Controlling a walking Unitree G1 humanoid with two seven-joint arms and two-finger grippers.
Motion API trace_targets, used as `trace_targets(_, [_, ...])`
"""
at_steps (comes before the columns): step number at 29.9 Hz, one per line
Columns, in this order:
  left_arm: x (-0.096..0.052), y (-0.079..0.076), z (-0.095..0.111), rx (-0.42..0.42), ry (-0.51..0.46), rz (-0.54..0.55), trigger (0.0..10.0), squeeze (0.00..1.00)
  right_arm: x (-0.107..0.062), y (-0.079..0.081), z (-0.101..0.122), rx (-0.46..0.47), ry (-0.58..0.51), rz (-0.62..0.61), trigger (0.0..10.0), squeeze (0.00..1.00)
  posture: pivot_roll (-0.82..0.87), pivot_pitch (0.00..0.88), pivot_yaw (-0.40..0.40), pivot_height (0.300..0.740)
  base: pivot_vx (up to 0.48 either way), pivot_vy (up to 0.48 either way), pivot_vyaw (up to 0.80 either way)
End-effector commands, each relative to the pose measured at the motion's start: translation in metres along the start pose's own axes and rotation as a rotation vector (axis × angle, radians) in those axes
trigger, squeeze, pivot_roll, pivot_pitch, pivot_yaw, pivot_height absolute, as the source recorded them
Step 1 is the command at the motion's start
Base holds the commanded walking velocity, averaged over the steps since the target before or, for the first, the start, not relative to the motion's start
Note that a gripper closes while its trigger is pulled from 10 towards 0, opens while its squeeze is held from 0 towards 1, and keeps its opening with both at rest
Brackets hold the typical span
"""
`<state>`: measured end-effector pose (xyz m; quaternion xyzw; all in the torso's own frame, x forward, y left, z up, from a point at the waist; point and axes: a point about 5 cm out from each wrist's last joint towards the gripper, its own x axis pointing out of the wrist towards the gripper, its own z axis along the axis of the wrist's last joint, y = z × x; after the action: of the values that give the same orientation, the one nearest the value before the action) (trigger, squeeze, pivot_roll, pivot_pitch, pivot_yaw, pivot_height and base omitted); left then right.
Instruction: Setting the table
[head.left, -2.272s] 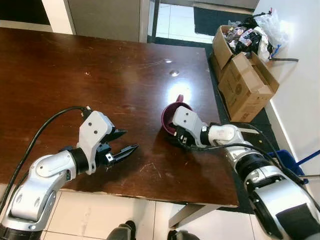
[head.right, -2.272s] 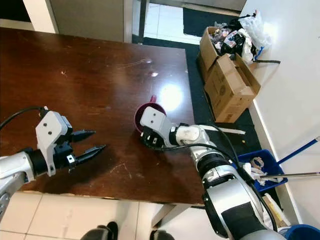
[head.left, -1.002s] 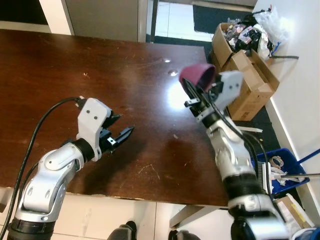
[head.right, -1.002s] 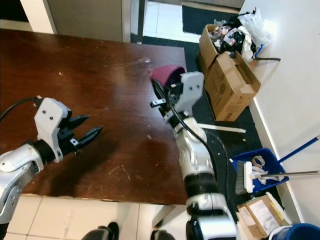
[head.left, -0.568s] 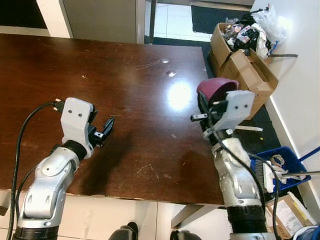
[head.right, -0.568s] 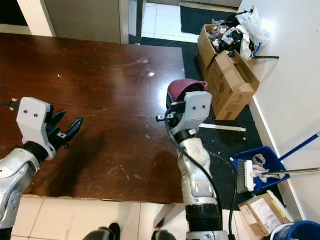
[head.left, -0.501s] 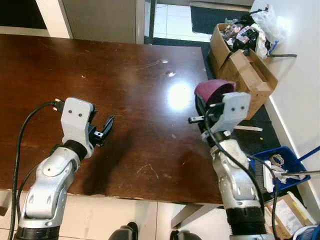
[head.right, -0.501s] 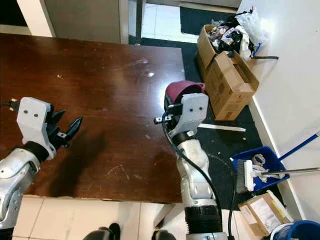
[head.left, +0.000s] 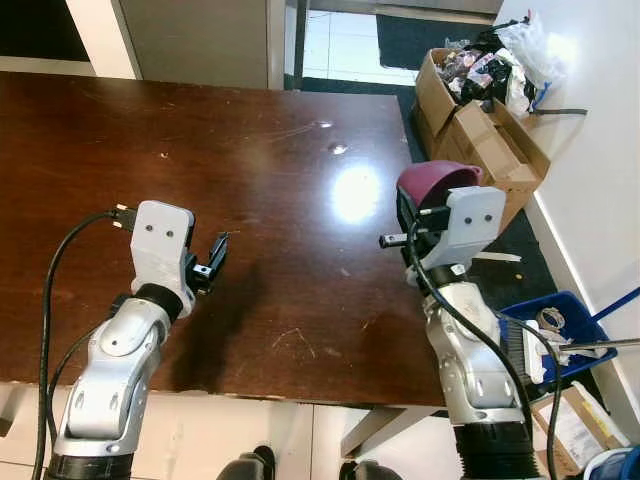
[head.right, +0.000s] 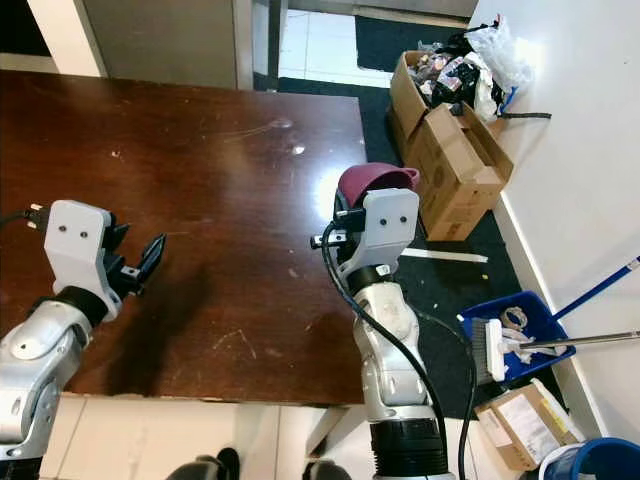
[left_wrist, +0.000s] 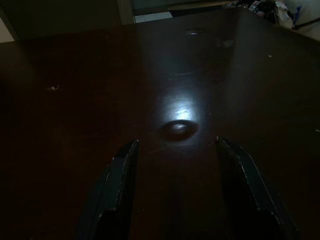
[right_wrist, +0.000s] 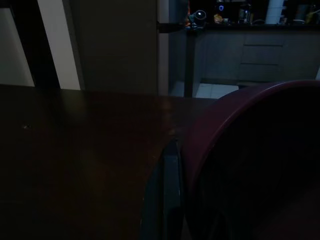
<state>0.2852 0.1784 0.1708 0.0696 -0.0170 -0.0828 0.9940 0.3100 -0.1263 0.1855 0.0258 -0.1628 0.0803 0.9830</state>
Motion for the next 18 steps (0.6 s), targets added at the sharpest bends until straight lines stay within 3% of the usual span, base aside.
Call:
trace_targets(1, [-0.0007, -0.0007, -0.0045, 0.007, 0.013, 0.0, 10.0, 0.0, -0.0033, -0.0022, -0.0021, 0.0, 0.014, -0.015, 10.0, 0.0, -0.04, 0.041, 0.021, 0.74, -0.382, 0.0, 0.0])
trace_targets(18, [-0.0002, -0.0044, -0.0041, 0.007, 0.009, -0.017, 10.0, 0.0, -0.0033, -0.0035, -0.0063, 0.0, 0.042, -0.028, 10.0, 0.0, -0.04, 0.047, 0.025, 0.74, -0.393, 0.0, 0.0])
